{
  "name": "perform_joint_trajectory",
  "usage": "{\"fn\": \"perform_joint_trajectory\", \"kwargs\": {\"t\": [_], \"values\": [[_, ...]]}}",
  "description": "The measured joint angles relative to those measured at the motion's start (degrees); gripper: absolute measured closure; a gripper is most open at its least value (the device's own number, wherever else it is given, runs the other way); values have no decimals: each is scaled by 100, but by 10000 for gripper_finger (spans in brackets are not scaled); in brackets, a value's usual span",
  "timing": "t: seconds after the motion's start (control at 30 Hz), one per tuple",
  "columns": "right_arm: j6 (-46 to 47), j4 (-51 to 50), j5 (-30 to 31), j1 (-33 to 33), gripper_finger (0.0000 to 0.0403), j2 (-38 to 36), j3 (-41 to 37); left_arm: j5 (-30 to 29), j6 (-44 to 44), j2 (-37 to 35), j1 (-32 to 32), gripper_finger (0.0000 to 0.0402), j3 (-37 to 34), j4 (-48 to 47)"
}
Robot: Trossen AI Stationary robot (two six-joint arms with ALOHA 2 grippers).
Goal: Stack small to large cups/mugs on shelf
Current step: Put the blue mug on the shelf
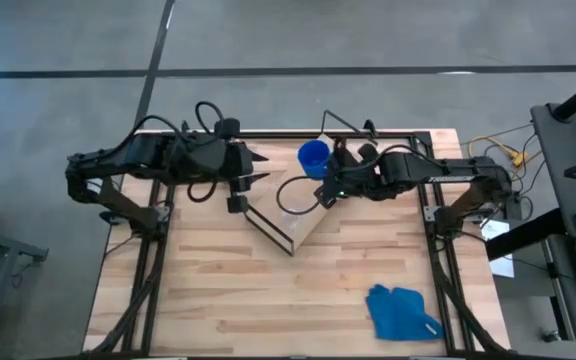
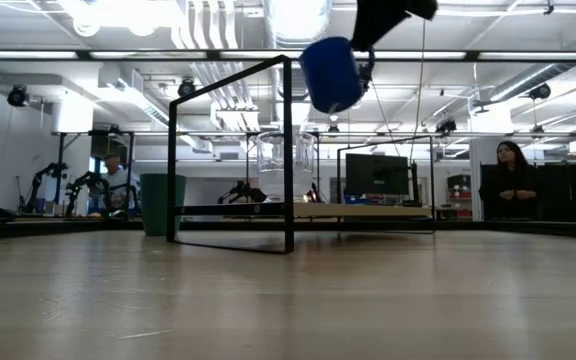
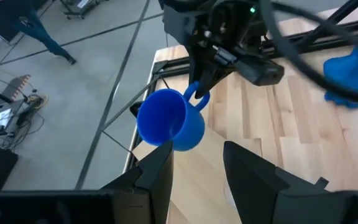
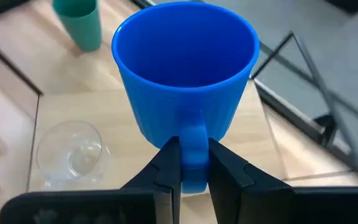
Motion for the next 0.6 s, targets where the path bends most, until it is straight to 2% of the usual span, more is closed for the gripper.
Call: {"fn": "perform_joint_trajectory", "kwargs": {"t": [0.13,0.37,0.5,0.6], "values": [[576,686,190,33,353,-317,-810,-1,9,-34,1,274,-2,2],[1039,2270,197,79,353,-611,-2088,-12,11,-38,5,274,-4,11],[1423,2584,206,136,353,-628,-2600,-160,11,-36,4,274,-4,12],[1584,2797,432,253,353,-629,-2911,-171,13,-36,4,274,-4,11]]}}
